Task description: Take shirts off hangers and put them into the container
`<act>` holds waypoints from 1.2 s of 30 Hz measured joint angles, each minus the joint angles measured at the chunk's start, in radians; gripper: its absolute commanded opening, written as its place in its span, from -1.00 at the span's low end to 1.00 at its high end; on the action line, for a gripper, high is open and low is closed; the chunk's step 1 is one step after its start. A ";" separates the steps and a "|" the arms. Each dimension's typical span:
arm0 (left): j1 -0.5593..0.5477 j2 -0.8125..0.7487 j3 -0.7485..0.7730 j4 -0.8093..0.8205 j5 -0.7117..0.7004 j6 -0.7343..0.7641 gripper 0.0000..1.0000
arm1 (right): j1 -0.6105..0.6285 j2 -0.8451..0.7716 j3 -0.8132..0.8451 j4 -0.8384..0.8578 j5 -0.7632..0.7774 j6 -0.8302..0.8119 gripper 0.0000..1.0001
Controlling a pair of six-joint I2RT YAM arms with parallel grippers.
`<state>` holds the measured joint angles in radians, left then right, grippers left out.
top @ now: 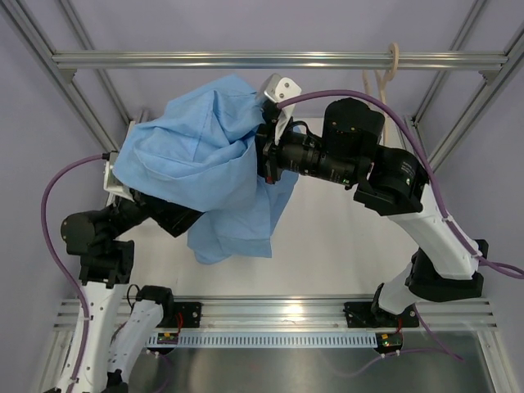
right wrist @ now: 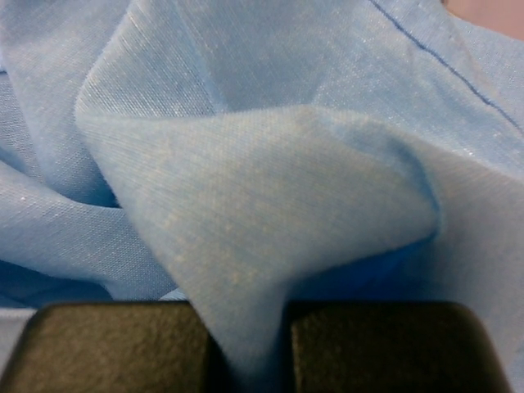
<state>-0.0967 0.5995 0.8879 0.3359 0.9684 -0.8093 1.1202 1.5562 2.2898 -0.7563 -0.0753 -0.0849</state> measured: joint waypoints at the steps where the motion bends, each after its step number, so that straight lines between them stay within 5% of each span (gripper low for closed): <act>1: -0.023 0.010 0.000 -0.009 -0.003 0.021 0.98 | 0.000 0.006 0.005 -0.002 -0.008 0.003 -1.00; 8: -0.254 0.119 0.000 -0.163 -0.115 0.238 0.98 | 0.000 0.038 0.077 -0.056 -0.051 0.019 -1.00; 13: -0.321 0.193 0.000 -0.170 -0.184 0.305 0.98 | 0.000 0.040 0.102 -0.063 -0.089 0.038 -1.00; 25: -0.446 0.408 -0.018 0.263 -0.187 0.172 0.98 | 0.000 0.002 0.034 -0.026 -0.121 0.063 -1.00; 28: -0.479 0.462 -0.015 0.349 -0.175 0.130 0.26 | 0.000 -0.011 0.024 -0.027 -0.120 0.068 -1.00; 29: -0.484 0.475 -0.009 0.365 -0.167 0.121 -0.51 | 0.000 -0.015 0.023 -0.027 -0.121 0.072 -1.00; 30: -0.486 0.485 0.001 0.375 -0.163 0.109 -0.92 | 0.000 -0.018 0.021 -0.028 -0.121 0.076 -1.00; 33: -0.488 0.498 0.031 0.392 -0.163 0.101 -1.00 | 0.000 -0.022 0.020 -0.027 -0.122 0.089 -1.00; 36: -0.489 0.489 0.045 0.361 -0.191 0.112 -1.00 | 0.000 -0.030 0.018 -0.023 -0.124 0.104 -0.47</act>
<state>-0.5854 1.0889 0.9325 0.6971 0.7773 -0.6975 1.1202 1.5265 2.3077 -0.7795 -0.1997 0.0189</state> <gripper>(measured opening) 0.045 0.100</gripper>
